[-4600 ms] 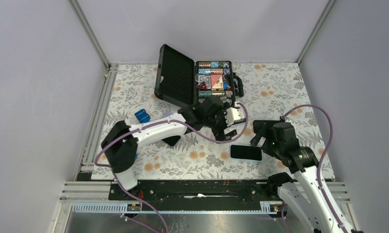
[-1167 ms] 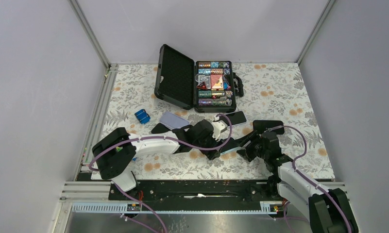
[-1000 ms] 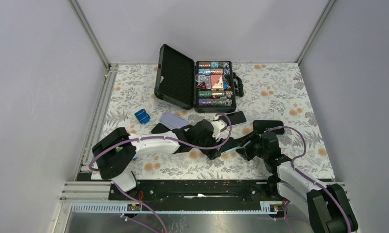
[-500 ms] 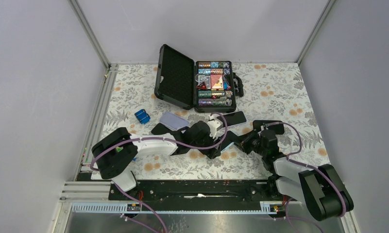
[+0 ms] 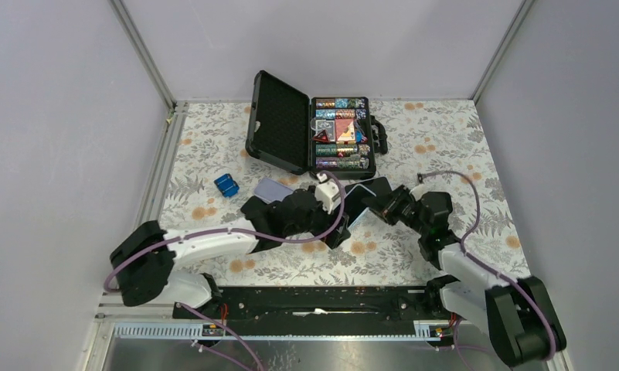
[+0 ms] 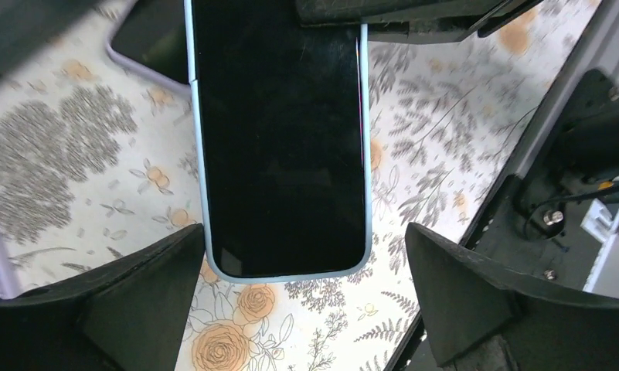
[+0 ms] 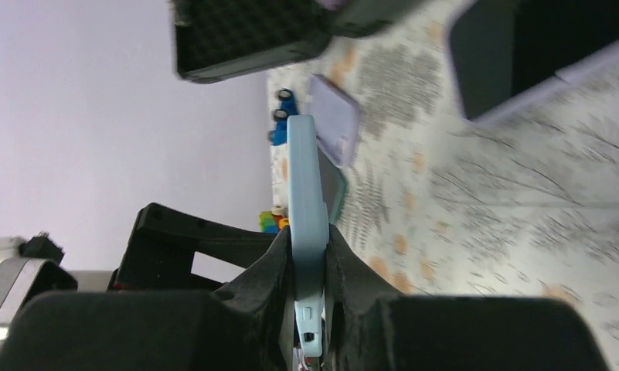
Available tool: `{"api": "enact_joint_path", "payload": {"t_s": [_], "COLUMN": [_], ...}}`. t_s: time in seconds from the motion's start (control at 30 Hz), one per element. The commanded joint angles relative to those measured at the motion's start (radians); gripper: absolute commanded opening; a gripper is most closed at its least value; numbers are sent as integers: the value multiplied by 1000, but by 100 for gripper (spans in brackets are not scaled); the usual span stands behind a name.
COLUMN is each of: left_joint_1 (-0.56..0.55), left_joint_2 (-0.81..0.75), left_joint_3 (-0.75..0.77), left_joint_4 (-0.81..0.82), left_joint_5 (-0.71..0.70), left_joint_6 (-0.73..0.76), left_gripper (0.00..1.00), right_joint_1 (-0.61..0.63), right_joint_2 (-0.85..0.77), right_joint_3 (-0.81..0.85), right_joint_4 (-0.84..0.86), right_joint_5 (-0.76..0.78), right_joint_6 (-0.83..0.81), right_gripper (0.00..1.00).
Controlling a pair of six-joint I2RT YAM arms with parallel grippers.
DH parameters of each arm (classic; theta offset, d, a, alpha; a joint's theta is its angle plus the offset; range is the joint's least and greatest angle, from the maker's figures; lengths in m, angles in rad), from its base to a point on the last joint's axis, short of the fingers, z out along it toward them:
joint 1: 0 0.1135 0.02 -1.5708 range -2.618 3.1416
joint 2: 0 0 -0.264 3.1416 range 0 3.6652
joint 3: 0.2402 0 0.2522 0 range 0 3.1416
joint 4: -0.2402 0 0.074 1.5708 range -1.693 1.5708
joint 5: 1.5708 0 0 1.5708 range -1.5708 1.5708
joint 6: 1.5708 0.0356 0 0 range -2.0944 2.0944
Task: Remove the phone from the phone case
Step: Pick up the phone at the center of the board.
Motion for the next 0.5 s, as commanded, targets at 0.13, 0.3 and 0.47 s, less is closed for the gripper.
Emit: {"api": "enact_joint_path", "payload": {"t_s": [0.13, 0.3, 0.47], "left_joint_1": [10, 66, 172], "left_joint_2": [-319, -415, -418], "left_joint_3": [-34, -3, 89], "left_joint_4": [189, 159, -5], "left_joint_5": [-115, -81, 166], "left_joint_6": [15, -17, -34], "left_gripper": [99, 99, 99], "right_joint_1": [4, 4, 4], "right_joint_2": [-264, -263, -272], "right_joint_3": [221, 334, 373], "right_joint_4": [-198, -269, -244], "right_joint_5": [-214, -417, -556], "right_joint_6": [-312, -400, -422], "right_gripper": [0, 0, 0]}}
